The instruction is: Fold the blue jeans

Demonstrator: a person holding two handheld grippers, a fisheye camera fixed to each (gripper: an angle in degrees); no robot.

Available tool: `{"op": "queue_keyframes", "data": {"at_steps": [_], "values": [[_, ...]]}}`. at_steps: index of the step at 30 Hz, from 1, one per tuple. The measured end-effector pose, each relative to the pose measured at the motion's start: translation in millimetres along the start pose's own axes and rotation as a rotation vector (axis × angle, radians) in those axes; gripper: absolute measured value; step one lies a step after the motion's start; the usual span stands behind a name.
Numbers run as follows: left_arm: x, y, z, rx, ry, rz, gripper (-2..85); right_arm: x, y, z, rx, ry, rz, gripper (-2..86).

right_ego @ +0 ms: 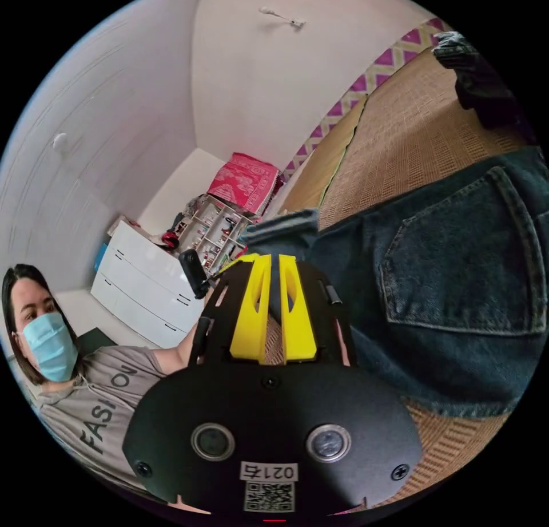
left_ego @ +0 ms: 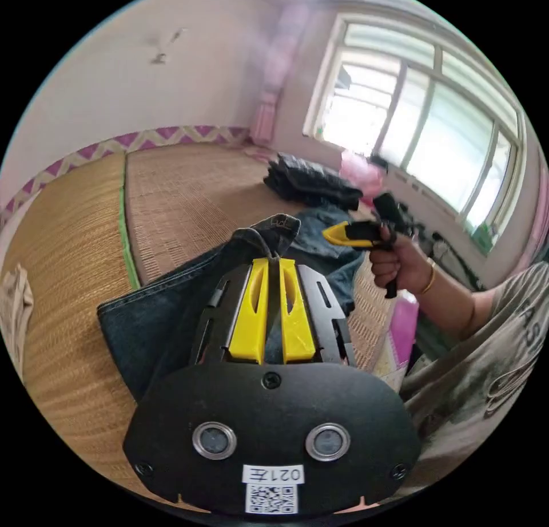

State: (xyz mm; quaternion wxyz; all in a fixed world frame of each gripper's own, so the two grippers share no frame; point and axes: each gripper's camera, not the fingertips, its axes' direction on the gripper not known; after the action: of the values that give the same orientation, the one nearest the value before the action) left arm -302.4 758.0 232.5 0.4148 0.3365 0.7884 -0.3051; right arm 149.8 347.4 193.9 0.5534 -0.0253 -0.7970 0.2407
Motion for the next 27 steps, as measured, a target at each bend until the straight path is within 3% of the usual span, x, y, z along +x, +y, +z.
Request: {"op": "queue_keyframes", "data": {"at_steps": [3, 7, 11, 14, 15, 16, 19, 23, 27], "values": [[-49, 47, -109, 0.203, -0.008, -0.127, -0.3, -10, 15, -27, 0.015, 0.079, -0.036, 1.2], [-122, 145, -252, 0.414, -0.194, -0.313, -0.4, -31, 34, -49, -0.001, 0.237, -0.125, 0.9], [-207, 264, -302, 0.402, -0.358, -0.608, -0.2, -53, 42, -35, -0.059, 0.435, -0.229, 0.9], [-296, 376, -266, 0.233, -0.157, -0.997, 0.1, -68, 34, -15, -0.099, 0.472, -0.267, 1.6], [-311, 414, -265, 0.409, 0.05, -1.06, 0.3, -72, 30, -10, -0.107, 0.477, -0.277, 1.7], [-320, 427, -265, 0.462, 0.158, -1.063, 0.3, -80, 22, -2, -0.127, 0.503, -0.302, 2.2], [-315, 417, -271, 0.377, 0.051, -0.993, 0.7, -99, -6, 19, -0.198, 0.624, -0.423, 4.1], [-283, 404, -295, 0.636, 0.049, -0.781, 0.9, -98, -56, 41, -0.305, 0.777, -0.622, 6.2], [-233, 308, -255, 0.322, -0.167, -0.451, 4.5, -79, -98, 71, -0.52, 0.864, -0.824, 8.1]]}}
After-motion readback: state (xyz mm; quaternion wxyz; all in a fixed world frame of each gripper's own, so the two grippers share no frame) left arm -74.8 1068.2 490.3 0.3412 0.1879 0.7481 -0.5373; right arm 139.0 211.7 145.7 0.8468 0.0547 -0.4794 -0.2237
